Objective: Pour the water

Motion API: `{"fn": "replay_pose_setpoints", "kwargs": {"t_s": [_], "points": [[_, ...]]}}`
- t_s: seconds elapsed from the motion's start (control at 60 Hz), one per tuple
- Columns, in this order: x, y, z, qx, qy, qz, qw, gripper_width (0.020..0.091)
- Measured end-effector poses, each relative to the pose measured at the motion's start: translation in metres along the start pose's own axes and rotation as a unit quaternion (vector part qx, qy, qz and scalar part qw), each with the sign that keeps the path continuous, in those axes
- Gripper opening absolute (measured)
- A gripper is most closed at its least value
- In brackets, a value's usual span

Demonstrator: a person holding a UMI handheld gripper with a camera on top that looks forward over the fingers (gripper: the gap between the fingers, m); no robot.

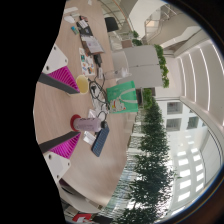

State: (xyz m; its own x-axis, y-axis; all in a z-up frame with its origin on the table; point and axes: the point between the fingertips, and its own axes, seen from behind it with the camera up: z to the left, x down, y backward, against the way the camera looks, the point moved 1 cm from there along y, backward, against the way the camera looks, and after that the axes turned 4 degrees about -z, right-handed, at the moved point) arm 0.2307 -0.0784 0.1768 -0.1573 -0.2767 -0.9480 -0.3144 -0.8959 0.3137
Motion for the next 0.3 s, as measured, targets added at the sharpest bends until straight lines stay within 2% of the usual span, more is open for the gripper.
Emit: {"fn": "replay_pose_setpoints", "kwargs": {"t_s": [0.3], "points": [[-0.015,0.165,0.058,-0.001,0.007,-0.006,1.0,0.083]]}}
